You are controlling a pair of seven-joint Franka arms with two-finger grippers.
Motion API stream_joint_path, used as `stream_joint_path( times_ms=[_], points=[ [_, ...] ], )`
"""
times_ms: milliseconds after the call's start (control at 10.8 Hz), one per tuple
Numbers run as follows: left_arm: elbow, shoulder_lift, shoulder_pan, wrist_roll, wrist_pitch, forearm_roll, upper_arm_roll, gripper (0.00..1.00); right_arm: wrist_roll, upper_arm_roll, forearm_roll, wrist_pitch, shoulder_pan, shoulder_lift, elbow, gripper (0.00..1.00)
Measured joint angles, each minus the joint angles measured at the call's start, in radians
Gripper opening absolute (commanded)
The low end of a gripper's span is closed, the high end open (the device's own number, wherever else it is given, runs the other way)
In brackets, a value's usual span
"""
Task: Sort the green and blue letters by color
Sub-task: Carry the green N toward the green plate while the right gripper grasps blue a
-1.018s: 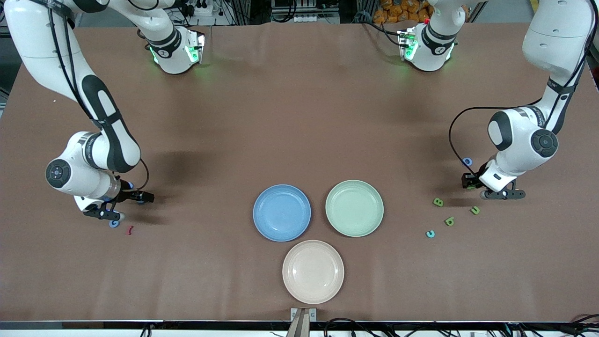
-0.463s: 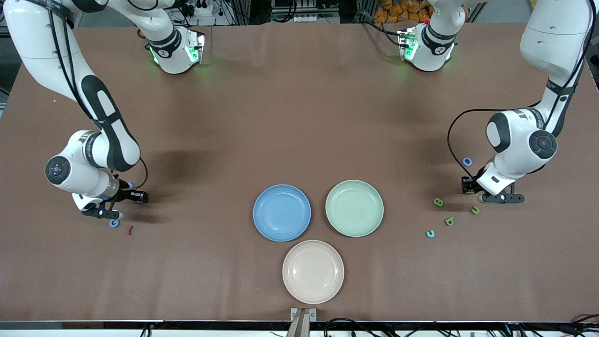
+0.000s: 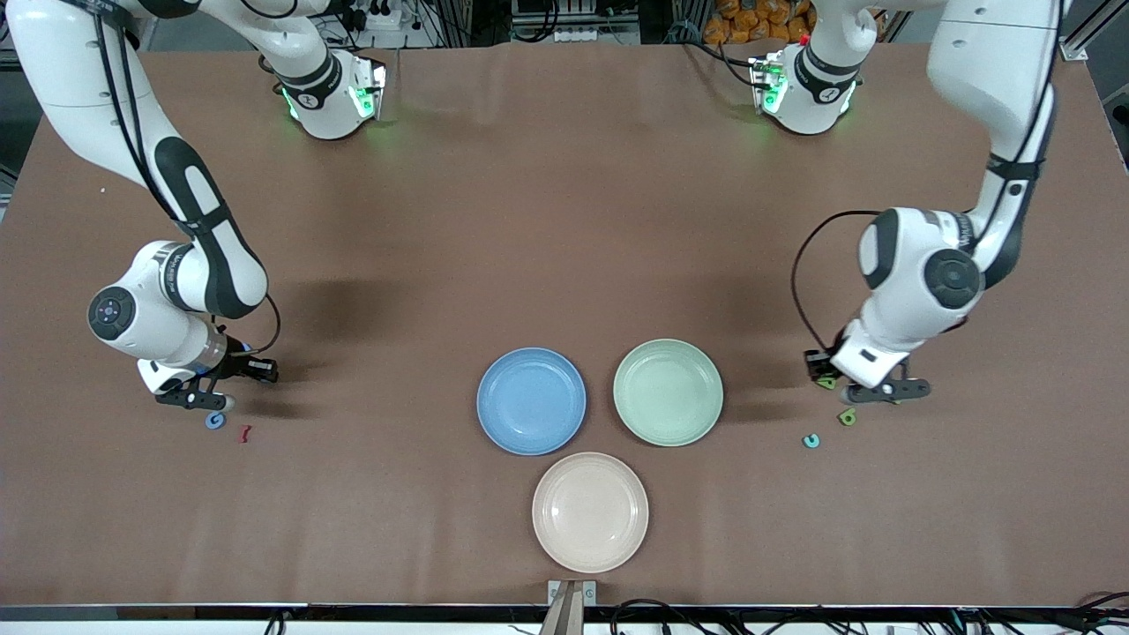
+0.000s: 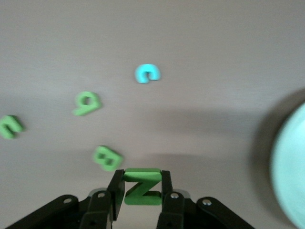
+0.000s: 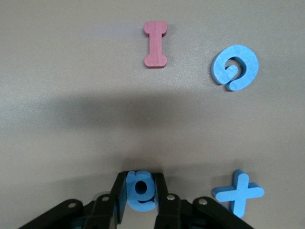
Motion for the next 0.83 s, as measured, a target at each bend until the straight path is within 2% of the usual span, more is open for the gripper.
stream_joint_path(
  times_ms=[185,370,463,555,833],
  points=[
    [0.03,0.015,-0.094,-0.148,0.0,0.0,-0.001,0.0,0.003,0.006,0.0,-0.029,0.001,0.002,0.017,0.0],
    [0.09,0.049,-0.176,-0.295,-0.026,0.0,-0.001,0.0,0.039,0.011,0.0,-0.137,0.016,0.002,0.078,0.0],
    [0.134,0.079,-0.22,-0.376,-0.037,0.0,-0.001,0.29,0.081,0.013,0.0,-0.192,0.035,0.002,0.119,0.0],
    [0.192,0.128,-0.271,-0.463,-0.04,0.0,-0.001,0.99,0.152,0.015,0.001,-0.23,0.071,0.002,0.161,0.0],
    [0.261,0.204,-0.321,-0.505,-0.04,0.01,0.0,1.0,0.371,0.021,0.063,-0.237,0.191,0.008,0.21,0.0]
  ],
)
